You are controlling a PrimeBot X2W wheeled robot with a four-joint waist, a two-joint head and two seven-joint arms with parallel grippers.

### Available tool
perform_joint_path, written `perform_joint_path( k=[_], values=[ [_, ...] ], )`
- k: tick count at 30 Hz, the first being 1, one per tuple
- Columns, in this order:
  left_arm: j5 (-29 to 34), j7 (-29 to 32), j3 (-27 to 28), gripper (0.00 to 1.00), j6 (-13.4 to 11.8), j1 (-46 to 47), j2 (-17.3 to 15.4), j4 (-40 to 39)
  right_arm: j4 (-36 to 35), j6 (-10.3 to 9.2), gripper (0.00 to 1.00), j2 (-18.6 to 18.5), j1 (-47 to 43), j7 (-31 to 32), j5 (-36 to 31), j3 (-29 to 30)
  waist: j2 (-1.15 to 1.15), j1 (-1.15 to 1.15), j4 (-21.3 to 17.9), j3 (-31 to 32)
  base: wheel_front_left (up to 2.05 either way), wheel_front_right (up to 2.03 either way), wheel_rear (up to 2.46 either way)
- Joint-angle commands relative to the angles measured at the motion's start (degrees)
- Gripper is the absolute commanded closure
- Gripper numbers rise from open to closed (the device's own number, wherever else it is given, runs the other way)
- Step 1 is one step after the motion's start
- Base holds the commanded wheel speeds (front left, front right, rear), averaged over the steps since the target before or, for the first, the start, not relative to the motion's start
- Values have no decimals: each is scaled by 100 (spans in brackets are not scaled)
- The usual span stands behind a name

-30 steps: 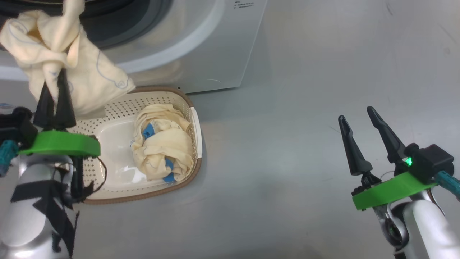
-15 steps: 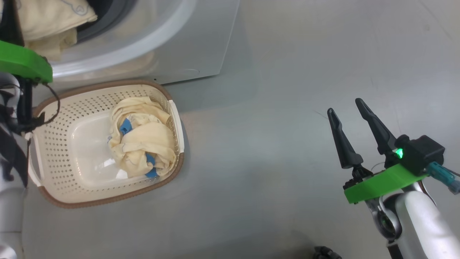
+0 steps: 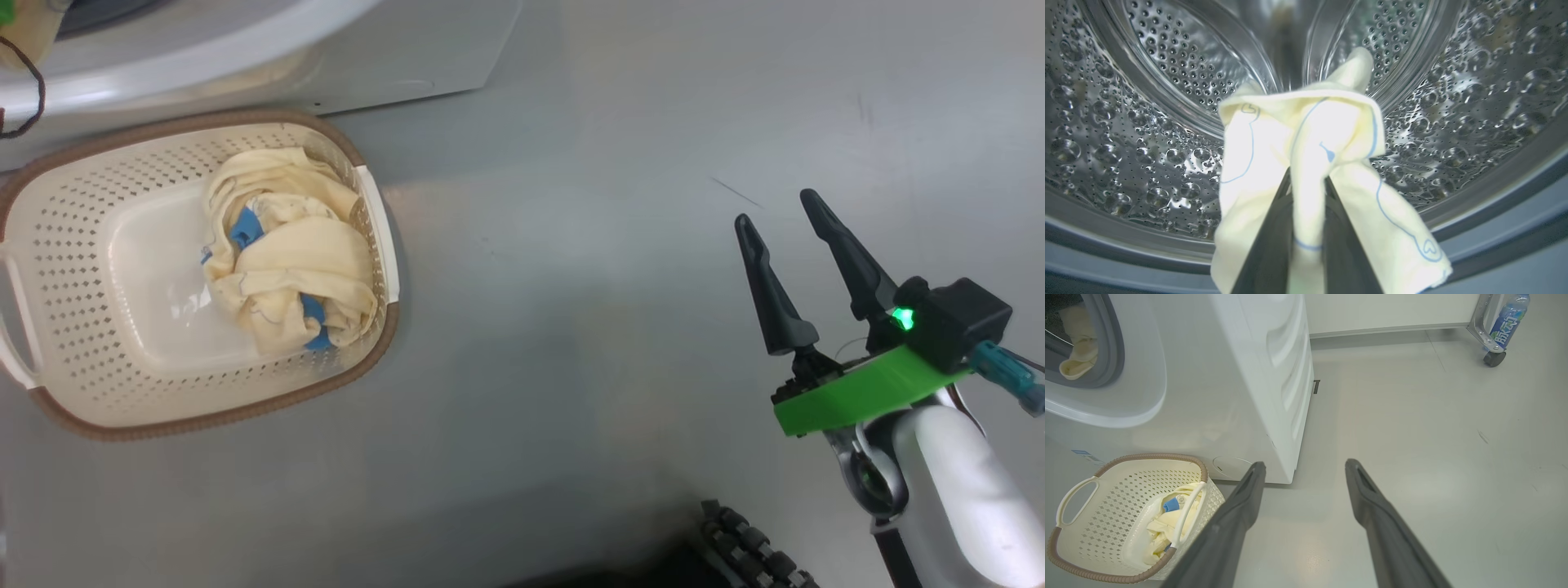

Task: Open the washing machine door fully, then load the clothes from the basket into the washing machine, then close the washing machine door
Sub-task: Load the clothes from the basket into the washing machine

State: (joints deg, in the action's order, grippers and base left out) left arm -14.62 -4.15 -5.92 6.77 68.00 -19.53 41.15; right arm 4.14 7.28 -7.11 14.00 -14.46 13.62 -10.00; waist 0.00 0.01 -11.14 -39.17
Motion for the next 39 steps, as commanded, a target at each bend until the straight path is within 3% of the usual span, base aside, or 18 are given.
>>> perform_joint_path(
  k=[1,9,24,33,39],
  values=[
    [40,47,56,100,10,328,-357,-38,-154,21,0,-20,-19,-54,51,-143,0,-1,-14,-173,0,0,0],
    [67,162,-117,100,25,1167,-365,564,-82,21,0,26,-15,-54,99,-264,0,-1,-61,-380,0,0,0],
    [364,-295,-506,100,-13,2024,-368,1331,-58,21,0,58,-58,-54,144,-393,0,-1,-88,-667,0,0,0],
    [75,161,-469,100,19,2248,-257,2065,7,21,0,51,-13,-54,203,-442,0,-1,-97,-730,0,0,0],
    [371,-840,-715,100,-63,2448,-378,1732,-5,21,0,52,23,-54,224,-474,0,-1,-116,-761,0,0,0]
  ],
)
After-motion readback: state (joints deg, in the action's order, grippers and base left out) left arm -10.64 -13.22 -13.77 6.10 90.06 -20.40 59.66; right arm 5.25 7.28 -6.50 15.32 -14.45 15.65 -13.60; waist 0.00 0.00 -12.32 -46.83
